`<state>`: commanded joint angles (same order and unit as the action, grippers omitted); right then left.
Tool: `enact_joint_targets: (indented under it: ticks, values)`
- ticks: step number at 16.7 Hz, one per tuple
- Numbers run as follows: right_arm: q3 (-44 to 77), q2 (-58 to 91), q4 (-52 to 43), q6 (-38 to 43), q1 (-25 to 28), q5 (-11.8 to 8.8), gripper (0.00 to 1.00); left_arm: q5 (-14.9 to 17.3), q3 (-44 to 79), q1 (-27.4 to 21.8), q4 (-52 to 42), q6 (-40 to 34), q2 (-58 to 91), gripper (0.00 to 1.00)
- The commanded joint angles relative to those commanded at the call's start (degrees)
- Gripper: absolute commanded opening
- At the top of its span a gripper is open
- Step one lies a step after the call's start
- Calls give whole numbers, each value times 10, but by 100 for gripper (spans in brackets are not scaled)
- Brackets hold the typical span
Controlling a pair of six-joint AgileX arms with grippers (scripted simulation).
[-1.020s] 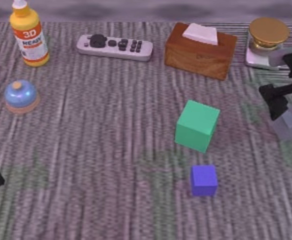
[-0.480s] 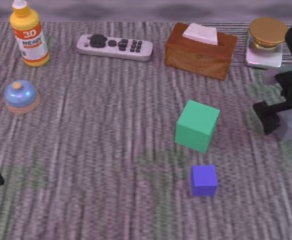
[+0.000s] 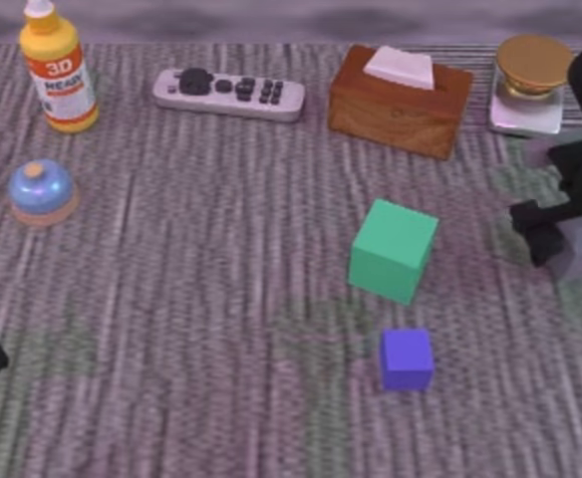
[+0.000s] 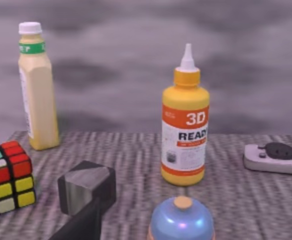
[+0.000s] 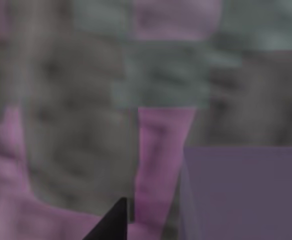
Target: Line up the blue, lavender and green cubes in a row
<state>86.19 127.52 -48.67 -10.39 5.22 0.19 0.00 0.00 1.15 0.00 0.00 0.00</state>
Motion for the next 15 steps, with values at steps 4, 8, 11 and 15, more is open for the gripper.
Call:
enact_joint_targets:
  ticks: [4, 8, 11, 15]
  values:
    - [0, 0, 0, 0, 0, 0, 17, 0, 0, 0, 0, 0, 0, 100]
    - [0, 0, 0, 0, 0, 0, 0, 0, 0, 0, 0, 0, 0, 100]
    - [0, 0, 0, 0, 0, 0, 0, 0, 0, 0, 0, 0, 0, 100]
    - [4, -14, -5, 2, -1, -2, 0, 0, 0, 0, 0, 0, 0, 100]
